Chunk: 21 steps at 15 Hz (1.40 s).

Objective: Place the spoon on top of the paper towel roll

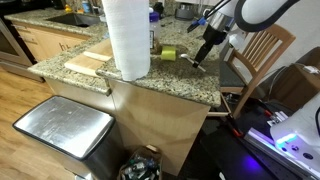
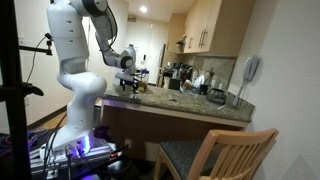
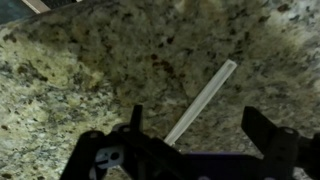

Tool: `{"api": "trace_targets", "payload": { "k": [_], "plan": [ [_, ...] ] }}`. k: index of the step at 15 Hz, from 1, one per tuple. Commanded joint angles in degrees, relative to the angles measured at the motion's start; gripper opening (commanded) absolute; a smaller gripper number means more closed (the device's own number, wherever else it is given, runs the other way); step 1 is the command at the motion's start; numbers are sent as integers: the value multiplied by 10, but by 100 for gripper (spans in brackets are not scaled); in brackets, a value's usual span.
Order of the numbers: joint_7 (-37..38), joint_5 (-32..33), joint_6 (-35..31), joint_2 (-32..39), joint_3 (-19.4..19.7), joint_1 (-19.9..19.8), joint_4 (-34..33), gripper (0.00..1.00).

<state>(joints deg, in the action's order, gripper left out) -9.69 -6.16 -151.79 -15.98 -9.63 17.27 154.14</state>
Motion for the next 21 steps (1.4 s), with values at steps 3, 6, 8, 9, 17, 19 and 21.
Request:
{"api": "trace_targets", "payload": {
  "k": [3,6,8,9,17,19,21],
  "plan": [
    [68,8,-16,25,-16,-12,-4,100],
    [162,34,-25,38,-37,-29,-4,100],
    [128,21,-10,19,-25,-13,-2,100],
    [127,21,-10,18,-25,-13,-2,100],
    [131,30,-4,13,-23,-26,0,42],
    [130,33,-2,10,-23,-30,0,26],
    [129,40,1,8,-24,-34,0,11]
  ]
}}
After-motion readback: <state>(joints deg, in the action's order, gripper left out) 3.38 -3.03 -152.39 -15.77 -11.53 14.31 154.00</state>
